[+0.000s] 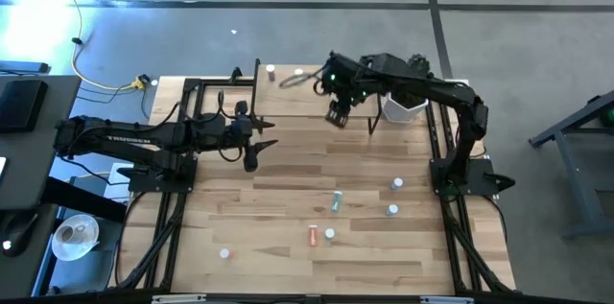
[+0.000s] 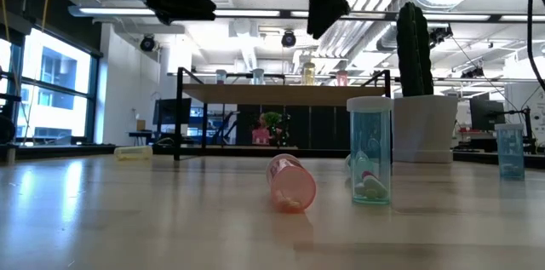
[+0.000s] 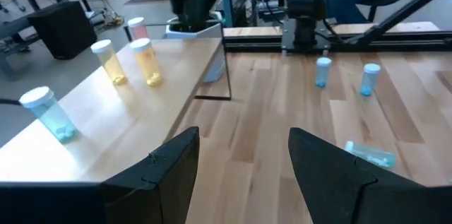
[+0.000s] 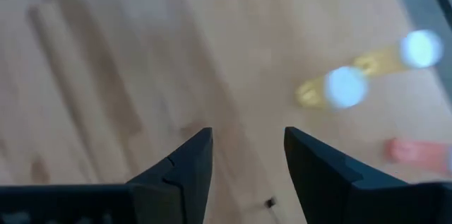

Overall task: Pick and place medicine bottles onto shelf by color
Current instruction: Put the bottom left blue pill bottle on the shelf aligned with the other blue pill bottle

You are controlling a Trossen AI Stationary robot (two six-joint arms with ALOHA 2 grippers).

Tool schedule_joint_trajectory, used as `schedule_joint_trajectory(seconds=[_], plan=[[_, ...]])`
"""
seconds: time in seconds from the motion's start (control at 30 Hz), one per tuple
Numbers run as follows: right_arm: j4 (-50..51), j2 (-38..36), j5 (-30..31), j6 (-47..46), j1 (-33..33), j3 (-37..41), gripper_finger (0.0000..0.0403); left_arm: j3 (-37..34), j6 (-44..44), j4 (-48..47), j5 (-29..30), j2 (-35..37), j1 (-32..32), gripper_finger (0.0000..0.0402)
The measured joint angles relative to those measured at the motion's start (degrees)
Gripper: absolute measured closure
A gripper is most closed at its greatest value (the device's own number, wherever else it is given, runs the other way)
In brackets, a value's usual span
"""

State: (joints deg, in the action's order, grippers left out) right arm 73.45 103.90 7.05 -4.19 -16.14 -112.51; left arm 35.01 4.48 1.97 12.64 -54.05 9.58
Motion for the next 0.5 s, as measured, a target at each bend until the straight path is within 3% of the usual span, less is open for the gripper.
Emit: schedule_joint_trajectory(seconds=[0.23,0.5], plan=[[0.48,-0.28,0.0,0.41,8.7,5.7,0.0235,-0.01,0.0,-3.37,1.56,3.06,-2.24,0.0198],[-2.56,-0.28,0.07,-6.21,17.46,14.96,0.0235,-0.01,-1.7,-5.98,1.71,5.55,-3.43,0.0202]])
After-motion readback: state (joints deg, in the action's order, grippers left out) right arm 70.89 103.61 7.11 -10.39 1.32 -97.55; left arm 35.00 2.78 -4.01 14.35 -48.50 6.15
